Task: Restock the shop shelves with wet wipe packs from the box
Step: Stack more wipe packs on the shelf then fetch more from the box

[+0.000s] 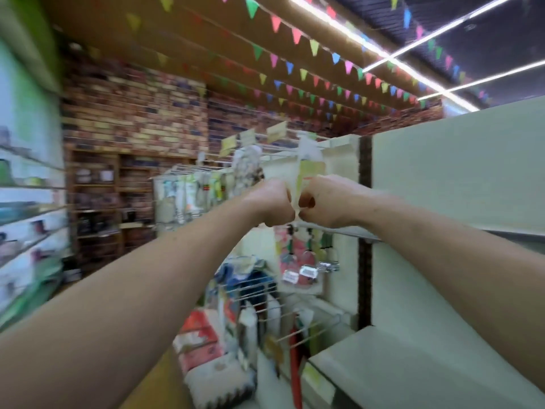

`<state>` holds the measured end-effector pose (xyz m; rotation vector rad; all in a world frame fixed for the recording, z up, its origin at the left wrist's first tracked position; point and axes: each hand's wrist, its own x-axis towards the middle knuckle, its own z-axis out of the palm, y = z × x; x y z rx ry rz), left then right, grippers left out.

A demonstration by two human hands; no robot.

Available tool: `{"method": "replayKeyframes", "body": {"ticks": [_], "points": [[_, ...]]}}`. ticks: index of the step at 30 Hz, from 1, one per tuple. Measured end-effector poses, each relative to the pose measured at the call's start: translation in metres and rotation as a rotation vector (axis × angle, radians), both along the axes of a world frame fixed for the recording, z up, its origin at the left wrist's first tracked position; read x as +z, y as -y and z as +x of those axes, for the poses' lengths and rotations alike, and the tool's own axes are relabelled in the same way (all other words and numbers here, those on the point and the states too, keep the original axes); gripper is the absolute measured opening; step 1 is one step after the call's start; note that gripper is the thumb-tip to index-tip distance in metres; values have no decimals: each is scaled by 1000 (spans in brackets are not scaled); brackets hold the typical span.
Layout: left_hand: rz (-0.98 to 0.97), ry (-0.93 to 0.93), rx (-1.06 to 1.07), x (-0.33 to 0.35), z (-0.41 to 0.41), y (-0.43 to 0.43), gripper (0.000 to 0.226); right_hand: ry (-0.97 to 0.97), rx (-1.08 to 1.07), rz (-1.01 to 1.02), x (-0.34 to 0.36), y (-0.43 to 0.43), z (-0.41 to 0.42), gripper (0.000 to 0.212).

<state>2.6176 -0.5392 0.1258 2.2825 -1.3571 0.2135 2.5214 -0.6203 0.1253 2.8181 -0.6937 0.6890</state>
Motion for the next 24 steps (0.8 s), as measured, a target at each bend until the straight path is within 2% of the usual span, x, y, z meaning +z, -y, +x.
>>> {"method": "replayKeyframes", "body": {"ticks": [3,6,10,16,20,24], "points": [[34,-58,152,-16,1,-39,15,-41,145,26,-15,-28,11,22],[71,-94,293,-37,-10,-79,29,-110,288,53,-36,-60,11,20],[112,-133,471,-68,-35,-132,22,-189,455,26,-66,-108,1,18],[118,-219,710,-107,-77,-216,24,-267,690,49,-103,-186,-11,14],[157,-271,823,-131,-110,-282,22,-346,824,76,-129,-246,-24,21],[160,-355,947,-158,-145,-351,32,-407,945,87,-155,-315,-41,19]]}}
